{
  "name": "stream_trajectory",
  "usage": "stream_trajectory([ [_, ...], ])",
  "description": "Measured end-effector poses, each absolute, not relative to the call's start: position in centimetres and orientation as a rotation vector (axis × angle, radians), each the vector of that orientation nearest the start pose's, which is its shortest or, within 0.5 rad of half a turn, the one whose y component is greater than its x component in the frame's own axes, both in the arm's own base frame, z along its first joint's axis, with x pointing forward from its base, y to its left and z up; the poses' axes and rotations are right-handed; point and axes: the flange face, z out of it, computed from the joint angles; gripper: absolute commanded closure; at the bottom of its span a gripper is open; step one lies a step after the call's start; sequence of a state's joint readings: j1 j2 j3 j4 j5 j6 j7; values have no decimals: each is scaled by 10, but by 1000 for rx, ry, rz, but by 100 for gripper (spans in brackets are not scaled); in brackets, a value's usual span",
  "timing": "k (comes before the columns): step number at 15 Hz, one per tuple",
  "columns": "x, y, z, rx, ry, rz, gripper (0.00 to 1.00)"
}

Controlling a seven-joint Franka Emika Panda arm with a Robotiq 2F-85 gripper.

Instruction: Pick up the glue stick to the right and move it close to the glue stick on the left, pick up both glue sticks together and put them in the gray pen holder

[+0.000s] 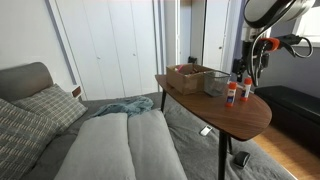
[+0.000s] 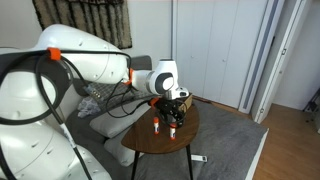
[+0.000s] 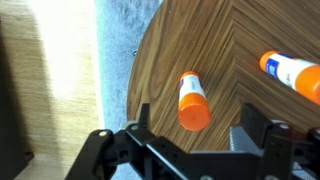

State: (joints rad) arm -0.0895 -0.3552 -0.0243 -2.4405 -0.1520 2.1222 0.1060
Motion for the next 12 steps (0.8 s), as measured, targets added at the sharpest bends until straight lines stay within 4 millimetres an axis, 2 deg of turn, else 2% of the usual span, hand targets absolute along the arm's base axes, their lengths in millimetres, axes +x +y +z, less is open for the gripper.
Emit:
stream_trajectory([
  [3, 432, -58, 431, -3253, 220, -35, 60],
  [8, 433, -54, 429, -3245, 166, -17, 94],
  [12, 429, -43, 430, -3220, 125, 44, 92],
])
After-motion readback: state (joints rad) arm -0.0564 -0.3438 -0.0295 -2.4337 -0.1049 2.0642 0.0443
